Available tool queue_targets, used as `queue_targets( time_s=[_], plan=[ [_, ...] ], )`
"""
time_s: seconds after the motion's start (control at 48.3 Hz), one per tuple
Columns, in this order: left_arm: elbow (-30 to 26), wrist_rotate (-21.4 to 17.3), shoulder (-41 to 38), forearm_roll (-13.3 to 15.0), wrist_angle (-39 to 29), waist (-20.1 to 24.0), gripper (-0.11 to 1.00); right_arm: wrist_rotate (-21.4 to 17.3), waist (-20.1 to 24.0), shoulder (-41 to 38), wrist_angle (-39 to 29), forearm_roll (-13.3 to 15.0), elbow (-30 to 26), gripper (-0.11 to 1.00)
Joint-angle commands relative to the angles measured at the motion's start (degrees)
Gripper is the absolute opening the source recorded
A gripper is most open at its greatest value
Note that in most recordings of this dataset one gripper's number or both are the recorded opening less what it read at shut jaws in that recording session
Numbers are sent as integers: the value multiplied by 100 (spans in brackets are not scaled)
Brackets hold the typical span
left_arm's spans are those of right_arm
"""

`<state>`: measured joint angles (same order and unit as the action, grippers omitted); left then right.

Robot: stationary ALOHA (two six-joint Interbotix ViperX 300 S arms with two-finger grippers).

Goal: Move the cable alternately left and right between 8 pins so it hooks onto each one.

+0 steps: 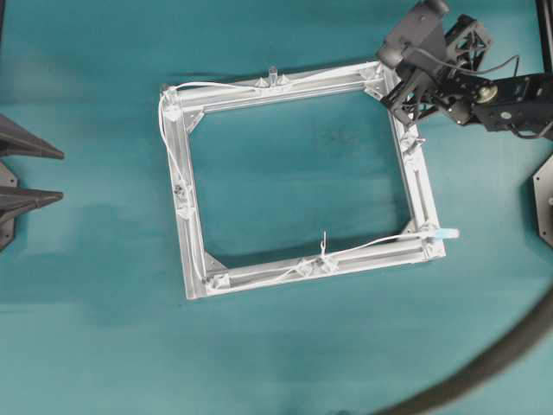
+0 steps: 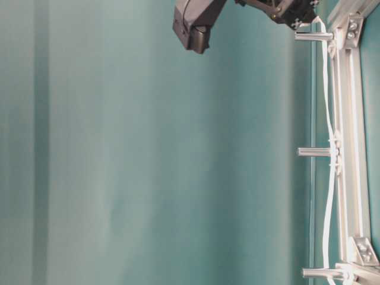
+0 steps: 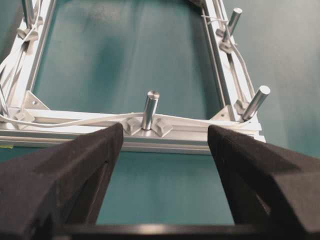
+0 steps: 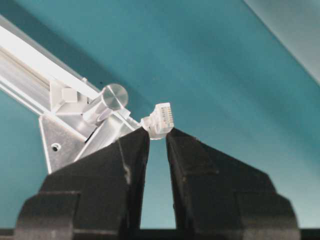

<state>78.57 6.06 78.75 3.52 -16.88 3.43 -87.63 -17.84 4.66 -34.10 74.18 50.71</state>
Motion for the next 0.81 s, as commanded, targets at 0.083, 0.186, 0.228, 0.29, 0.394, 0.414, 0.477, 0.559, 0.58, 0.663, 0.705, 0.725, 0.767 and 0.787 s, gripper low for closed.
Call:
queue_targets(
  time_s=[0.083, 0.186, 0.228, 0.29, 0.394, 0.414, 0.477, 0.559, 0.58, 0.663, 0.705, 0.725, 0.767, 0.787],
  plan=[
    [-62, 53, -44, -9, 35, -18, 78, -79, -18, 334, 0, -659, -88, 14],
    [-62, 53, -53, -9, 35, -18, 78, -255, -9, 422, 70, -1046, -158, 14],
    [-62, 53, -44, -9, 35, -18, 78, -316, -18, 422, 149, -1230, -185, 14],
    [-62, 53, -53, -9, 35, -18, 78, -404, -9, 431, 343, -1503, -237, 14],
    [-62, 53, -53, -9, 35, -9, 78, -492, -9, 404, 580, -2013, -281, 14],
    [-62, 53, -44, -9, 35, -18, 78, -501, -18, 404, 598, -2092, -281, 14],
    [-62, 53, -44, -9, 35, -18, 78, -519, -18, 404, 606, -2435, -281, 14],
    [-62, 53, -53, -9, 35, -18, 78, -571, -26, 422, 527, -2777, -272, 14],
    [-62, 53, -44, -9, 35, -18, 78, -598, -35, 413, 501, -2848, -281, 14],
    [-62, 53, -53, -9, 35, -18, 78, -712, -53, 457, 439, -3076, -290, 14],
    [-62, 53, -53, -9, 35, -18, 78, -809, -62, 475, 422, -3173, -308, 13],
    [-62, 53, -44, -9, 35, -18, 78, -870, -62, 492, 422, -3217, -308, 10],
    [-62, 53, -44, -9, 35, -18, 78, -1020, -70, 519, 431, -3305, -308, 6],
    [-62, 53, -53, -9, 35, -18, 78, -1099, -88, 527, 448, -3357, -299, 6]
  ],
)
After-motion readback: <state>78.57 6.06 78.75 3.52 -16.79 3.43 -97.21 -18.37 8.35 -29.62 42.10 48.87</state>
